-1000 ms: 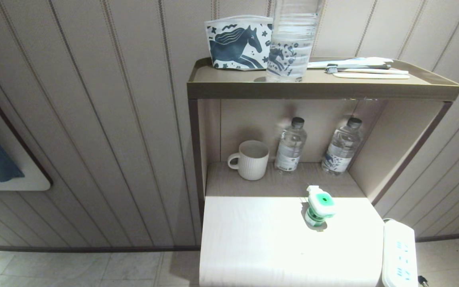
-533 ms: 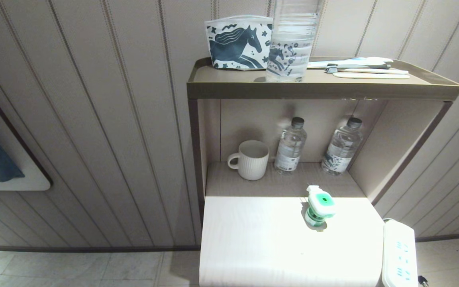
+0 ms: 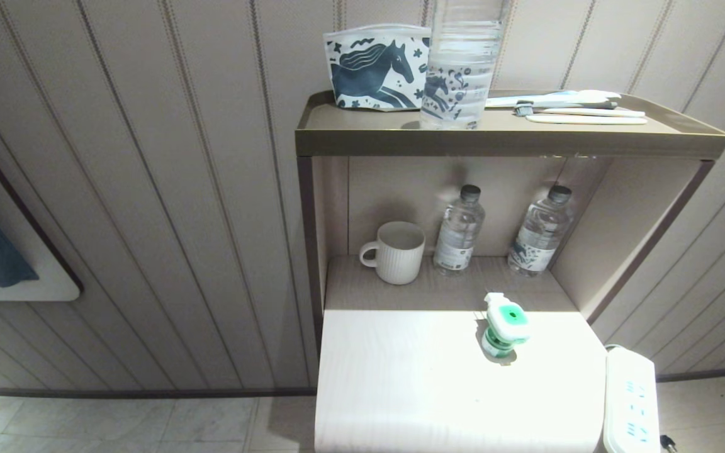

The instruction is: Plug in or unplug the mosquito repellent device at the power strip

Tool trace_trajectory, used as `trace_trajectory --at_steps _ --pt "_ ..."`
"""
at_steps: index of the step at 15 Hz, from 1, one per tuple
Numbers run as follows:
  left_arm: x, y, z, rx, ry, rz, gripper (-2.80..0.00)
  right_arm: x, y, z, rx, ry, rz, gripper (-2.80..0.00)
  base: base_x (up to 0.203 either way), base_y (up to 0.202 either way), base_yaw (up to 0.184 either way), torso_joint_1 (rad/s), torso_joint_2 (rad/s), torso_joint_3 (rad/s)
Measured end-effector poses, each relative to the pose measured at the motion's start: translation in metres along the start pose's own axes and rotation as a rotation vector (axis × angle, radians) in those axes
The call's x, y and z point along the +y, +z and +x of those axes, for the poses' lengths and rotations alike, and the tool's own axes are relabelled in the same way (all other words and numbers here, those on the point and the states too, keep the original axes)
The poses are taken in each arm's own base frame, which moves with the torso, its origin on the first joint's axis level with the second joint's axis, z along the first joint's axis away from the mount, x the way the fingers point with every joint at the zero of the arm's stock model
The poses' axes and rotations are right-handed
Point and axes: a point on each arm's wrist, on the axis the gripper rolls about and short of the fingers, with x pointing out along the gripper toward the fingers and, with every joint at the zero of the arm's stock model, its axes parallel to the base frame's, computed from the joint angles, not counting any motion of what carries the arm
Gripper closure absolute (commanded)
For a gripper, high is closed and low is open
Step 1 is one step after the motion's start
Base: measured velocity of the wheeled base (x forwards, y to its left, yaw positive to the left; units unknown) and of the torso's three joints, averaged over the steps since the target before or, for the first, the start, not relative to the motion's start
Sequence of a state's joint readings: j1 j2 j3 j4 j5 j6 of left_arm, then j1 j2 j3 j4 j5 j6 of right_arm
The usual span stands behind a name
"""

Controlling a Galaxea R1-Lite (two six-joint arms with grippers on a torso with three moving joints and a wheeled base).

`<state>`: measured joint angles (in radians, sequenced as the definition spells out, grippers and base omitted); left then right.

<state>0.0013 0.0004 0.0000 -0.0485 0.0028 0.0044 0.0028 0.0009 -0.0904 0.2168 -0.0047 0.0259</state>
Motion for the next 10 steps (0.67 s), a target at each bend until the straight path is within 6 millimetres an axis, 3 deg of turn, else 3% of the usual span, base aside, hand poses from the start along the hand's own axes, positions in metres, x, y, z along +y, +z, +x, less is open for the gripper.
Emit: trace_trajectory --at_steps 10 --pt "0.0 0.0 0.0 0.0 0.0 0.0 0.0 0.0 0.0 0.0 0.0 0.0 0.0 0.0 0.0 0.0 0.0 0.0 0.0 0.0"
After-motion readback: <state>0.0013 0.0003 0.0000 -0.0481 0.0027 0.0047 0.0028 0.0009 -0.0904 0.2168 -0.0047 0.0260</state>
